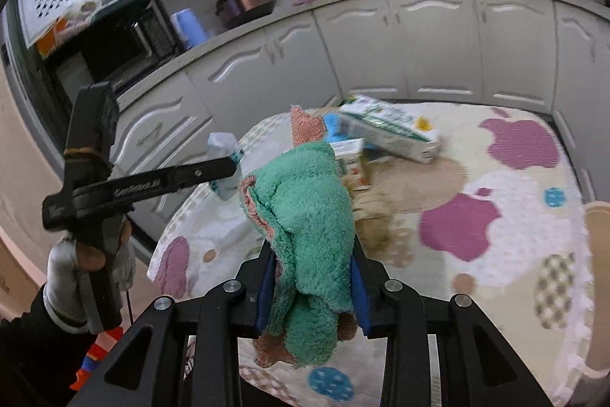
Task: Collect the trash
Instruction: 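Carry the green towel and plastic bag over the bucket with both grippers, then open both grippers to drop the towel and plastic bag into the bucket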
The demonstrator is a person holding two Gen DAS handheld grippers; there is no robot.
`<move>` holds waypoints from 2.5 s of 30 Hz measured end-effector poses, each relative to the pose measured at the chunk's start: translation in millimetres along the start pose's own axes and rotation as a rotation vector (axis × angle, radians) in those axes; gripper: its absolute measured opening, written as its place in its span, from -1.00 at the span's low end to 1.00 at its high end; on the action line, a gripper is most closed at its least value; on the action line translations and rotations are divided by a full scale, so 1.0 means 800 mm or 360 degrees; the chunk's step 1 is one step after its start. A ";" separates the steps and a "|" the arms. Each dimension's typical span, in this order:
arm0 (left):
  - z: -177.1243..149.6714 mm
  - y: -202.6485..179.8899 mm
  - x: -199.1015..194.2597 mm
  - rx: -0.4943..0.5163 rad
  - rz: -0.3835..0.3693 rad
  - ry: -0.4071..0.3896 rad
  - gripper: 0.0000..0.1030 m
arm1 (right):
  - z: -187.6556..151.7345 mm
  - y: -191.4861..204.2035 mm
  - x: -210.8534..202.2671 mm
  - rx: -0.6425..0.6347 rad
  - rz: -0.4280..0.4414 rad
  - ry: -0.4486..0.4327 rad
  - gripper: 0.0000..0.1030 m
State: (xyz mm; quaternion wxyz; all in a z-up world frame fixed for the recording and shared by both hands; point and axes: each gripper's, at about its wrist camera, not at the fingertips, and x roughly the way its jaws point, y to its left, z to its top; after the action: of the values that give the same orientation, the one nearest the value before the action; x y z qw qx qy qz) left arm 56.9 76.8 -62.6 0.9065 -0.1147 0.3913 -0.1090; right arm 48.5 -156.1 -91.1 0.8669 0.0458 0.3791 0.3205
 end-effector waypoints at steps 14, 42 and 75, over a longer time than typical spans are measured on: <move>0.017 -0.116 0.014 0.0249 -0.0140 -0.0015 -0.53 | 0.002 -0.064 -0.071 0.0133 -0.0210 -0.0162 -0.36; 0.003 -0.318 0.117 0.0570 -0.0406 0.0173 -0.53 | -0.041 -0.204 -0.179 0.0527 -0.0577 -0.0304 -0.36; -0.019 -0.398 0.223 0.0577 -0.0550 0.0426 -0.53 | -0.079 -0.294 -0.190 0.0816 -0.0767 -0.0229 -0.36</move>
State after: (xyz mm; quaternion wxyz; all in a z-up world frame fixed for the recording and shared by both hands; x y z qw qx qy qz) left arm 131.1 -279.2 -101.6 0.8205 -0.0003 0.4562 -0.3444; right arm 50.7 -442.0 -116.2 0.9023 0.1936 0.3851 -0.0027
